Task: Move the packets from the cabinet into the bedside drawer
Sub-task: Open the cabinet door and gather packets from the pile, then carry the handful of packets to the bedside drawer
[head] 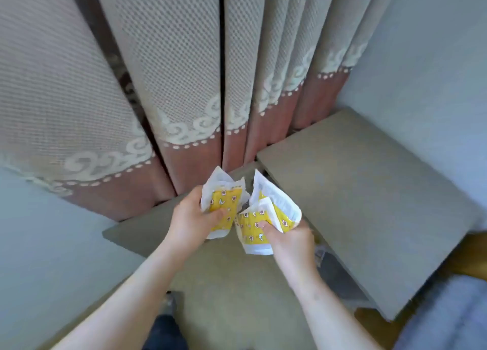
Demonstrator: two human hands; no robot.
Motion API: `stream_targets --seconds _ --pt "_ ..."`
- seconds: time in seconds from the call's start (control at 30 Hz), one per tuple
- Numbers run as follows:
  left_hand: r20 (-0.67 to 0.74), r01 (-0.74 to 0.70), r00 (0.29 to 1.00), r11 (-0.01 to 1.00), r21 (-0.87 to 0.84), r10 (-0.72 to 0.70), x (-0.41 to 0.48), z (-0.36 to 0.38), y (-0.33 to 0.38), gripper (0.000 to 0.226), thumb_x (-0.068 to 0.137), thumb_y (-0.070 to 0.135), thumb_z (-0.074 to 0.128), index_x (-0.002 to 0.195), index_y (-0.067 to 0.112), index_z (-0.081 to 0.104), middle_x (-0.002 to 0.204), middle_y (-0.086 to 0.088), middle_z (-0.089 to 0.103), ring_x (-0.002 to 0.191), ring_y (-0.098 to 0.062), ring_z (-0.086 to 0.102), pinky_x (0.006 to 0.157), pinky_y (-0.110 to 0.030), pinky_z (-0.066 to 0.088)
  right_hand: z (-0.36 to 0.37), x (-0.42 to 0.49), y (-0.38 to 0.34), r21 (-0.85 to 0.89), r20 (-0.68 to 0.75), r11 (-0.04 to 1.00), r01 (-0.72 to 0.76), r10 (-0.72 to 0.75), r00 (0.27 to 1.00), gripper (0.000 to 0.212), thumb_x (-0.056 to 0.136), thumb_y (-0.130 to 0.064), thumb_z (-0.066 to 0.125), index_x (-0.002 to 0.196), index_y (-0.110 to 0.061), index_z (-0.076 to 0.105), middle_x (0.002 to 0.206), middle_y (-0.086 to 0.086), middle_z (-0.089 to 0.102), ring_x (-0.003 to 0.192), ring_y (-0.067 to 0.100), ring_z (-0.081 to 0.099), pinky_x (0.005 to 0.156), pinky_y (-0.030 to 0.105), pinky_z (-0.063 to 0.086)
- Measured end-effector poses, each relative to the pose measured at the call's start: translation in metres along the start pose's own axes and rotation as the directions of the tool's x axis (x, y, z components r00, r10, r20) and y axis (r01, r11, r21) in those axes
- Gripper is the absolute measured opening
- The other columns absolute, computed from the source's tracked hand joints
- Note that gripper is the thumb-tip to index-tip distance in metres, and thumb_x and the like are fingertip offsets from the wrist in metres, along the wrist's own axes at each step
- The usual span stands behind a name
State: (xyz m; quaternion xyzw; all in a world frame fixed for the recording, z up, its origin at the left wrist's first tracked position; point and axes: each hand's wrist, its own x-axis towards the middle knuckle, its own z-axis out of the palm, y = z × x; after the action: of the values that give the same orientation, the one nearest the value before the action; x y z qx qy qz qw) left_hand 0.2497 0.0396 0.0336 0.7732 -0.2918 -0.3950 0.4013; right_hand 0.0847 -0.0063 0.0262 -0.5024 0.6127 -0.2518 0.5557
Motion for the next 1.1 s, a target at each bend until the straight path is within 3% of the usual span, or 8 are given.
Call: stream_targets --seconds 0.1,0.23,0.37,0.53,0.63,0.77,0.9,1.1 --pt "-0.171 -0.007 0.985 0.99 -0.143 -0.018 -0.048 -0.037 0.043 0.029 0.078 0.01 0.072 0.093 0.031 0.06 0.091 0.008 0.07 0.089 -0.014 0.067 0.08 -0.035 0.054 -0.01 -0.034 -0.058 0.1 0.043 0.992 0.075 -0.079 0.996 0.021 0.076 -0.008 0.074 0.069 -0.024 0.063 0.061 -0.016 0.066 0.062 0.002 0.063 0.059 0.015 0.045" --pt "-0.341 -0.065 0.937 0.927 -0.37 -0.071 -0.113 -0.082 0.082 0.028 0.078 0.007 0.073 0.091 0.029 0.063 0.091 0.003 0.073 0.085 -0.018 0.07 0.077 -0.039 0.057 -0.015 -0.084 -0.122 0.229 0.149 0.965 0.129 -0.166 0.975 0.022 0.078 -0.004 0.073 0.075 -0.024 0.065 0.066 -0.021 0.07 0.064 -0.006 0.066 0.065 0.019 0.049" --pt "-0.446 -0.165 0.884 0.798 -0.58 -0.141 -0.172 -0.123 0.106 0.022 0.082 0.0 0.068 0.092 0.02 0.064 0.079 0.004 0.074 0.07 -0.013 0.072 0.056 -0.028 0.056 -0.006 -0.136 -0.172 0.364 0.226 0.917 0.164 -0.258 0.939 0.024 0.077 0.001 0.072 0.081 -0.021 0.066 0.07 -0.017 0.072 0.067 -0.001 0.068 0.058 0.015 0.05" --pt "-0.535 -0.271 0.819 0.68 -0.681 -0.209 -0.244 -0.198 0.112 0.021 0.084 -0.001 0.065 0.094 0.017 0.064 0.086 0.0 0.074 0.076 -0.018 0.072 0.062 -0.033 0.056 0.046 -0.217 -0.208 0.477 0.324 0.872 0.114 -0.295 0.899 0.022 0.078 0.003 0.07 0.085 -0.018 0.069 0.083 -0.006 0.075 0.082 0.014 0.07 0.08 0.036 0.054" --pt "-0.619 -0.367 0.739 0.612 -0.7 -0.265 -0.293 -0.255 0.1 0.02 0.084 -0.002 0.063 0.093 0.016 0.062 0.089 -0.003 0.072 0.079 -0.021 0.069 0.064 -0.033 0.054 0.1 -0.276 -0.224 0.492 0.411 0.866 0.085 -0.317 0.855 0.023 0.079 0.001 0.07 0.09 -0.019 0.069 0.091 -0.003 0.074 0.09 0.018 0.069 0.083 0.038 0.054" --pt "-0.718 -0.504 0.608 0.535 -0.678 -0.337 -0.366 -0.334 0.066 0.023 0.086 -0.005 0.059 0.105 0.008 0.062 0.097 -0.009 0.071 0.08 -0.022 0.069 0.067 -0.037 0.057 0.176 -0.369 -0.227 0.432 0.608 0.902 -0.013 -0.281 0.742 0.014 0.079 -0.006 0.071 0.09 -0.016 0.07 0.091 0.001 0.074 0.081 0.016 0.07 0.068 0.029 0.055" --pt "-0.782 -0.613 0.495 0.485 -0.623 -0.378 -0.434 -0.404 0.032 0.025 0.089 -0.003 0.057 0.112 0.006 0.06 0.101 -0.013 0.07 0.087 -0.027 0.069 0.072 -0.041 0.058 0.24 -0.469 -0.223 0.364 0.768 0.929 -0.075 -0.253 0.588 0.011 0.08 -0.007 0.07 0.087 -0.015 0.071 0.084 0.003 0.075 0.086 0.026 0.07 0.088 0.046 0.053" --pt "-0.853 -0.72 0.256 0.5 -0.482 -0.455 -0.534 -0.487 -0.021 0.027 0.082 0.003 0.067 0.109 0.005 0.063 0.094 -0.012 0.071 0.078 -0.024 0.069 0.074 -0.04 0.056 0.326 -0.601 -0.212 0.259 0.927 0.963 -0.075 -0.226 0.298 0.009 0.083 -0.013 0.067 0.091 -0.017 0.071 0.089 0.007 0.075 0.092 0.029 0.069 0.094 0.052 0.049"
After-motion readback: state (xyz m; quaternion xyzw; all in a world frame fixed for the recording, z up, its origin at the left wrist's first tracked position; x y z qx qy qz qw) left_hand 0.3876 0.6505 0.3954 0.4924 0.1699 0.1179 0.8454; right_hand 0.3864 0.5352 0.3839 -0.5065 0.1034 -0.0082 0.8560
